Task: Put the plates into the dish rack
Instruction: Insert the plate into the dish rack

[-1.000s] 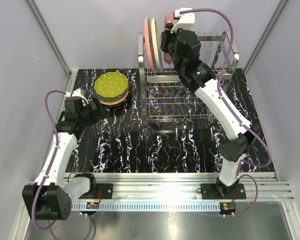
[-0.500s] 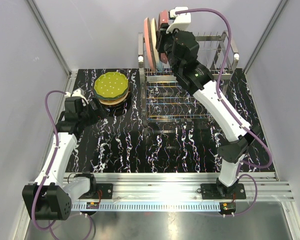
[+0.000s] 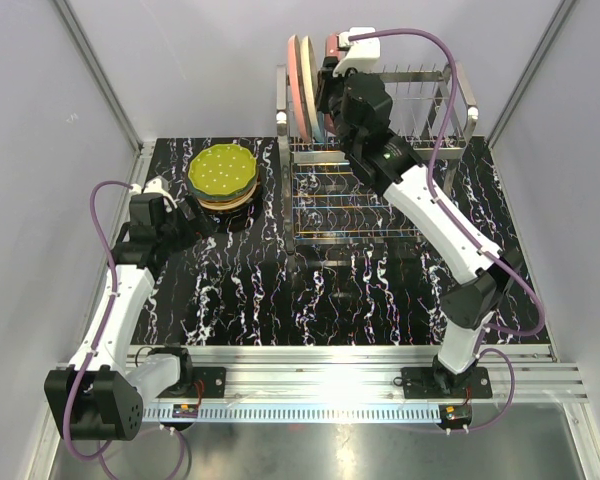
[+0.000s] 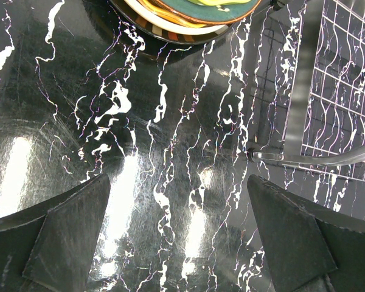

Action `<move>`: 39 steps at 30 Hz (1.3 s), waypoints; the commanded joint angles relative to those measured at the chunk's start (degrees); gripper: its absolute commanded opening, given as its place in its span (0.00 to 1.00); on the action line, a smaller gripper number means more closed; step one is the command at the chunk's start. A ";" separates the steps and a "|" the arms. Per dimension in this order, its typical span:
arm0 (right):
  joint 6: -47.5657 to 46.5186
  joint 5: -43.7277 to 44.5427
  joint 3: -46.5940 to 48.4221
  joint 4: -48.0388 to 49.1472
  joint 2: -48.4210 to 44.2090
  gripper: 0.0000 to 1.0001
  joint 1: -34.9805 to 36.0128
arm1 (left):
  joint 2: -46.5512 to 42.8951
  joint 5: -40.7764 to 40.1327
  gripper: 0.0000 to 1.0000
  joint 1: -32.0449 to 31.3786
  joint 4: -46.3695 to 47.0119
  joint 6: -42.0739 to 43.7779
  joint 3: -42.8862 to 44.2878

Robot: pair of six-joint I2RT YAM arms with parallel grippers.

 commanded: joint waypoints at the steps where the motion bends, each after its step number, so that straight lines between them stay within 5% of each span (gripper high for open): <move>1: -0.07 -0.51 0.03 10.72 -4.86 0.00 0.48 | -0.38 1.72 0.99 0.21 2.50 0.50 0.78; 14: 2.56 -2.71 -5.42 10.99 -6.10 0.05 0.13 | -0.11 2.16 0.99 0.21 2.50 0.33 0.78; 29: 4.93 -3.85 -5.60 10.11 -6.62 0.41 0.13 | -0.20 2.42 0.99 0.29 2.58 0.41 0.78; 39: 5.72 -4.47 -4.63 9.14 -7.68 0.47 0.13 | -0.38 2.16 0.99 0.21 2.41 0.41 0.69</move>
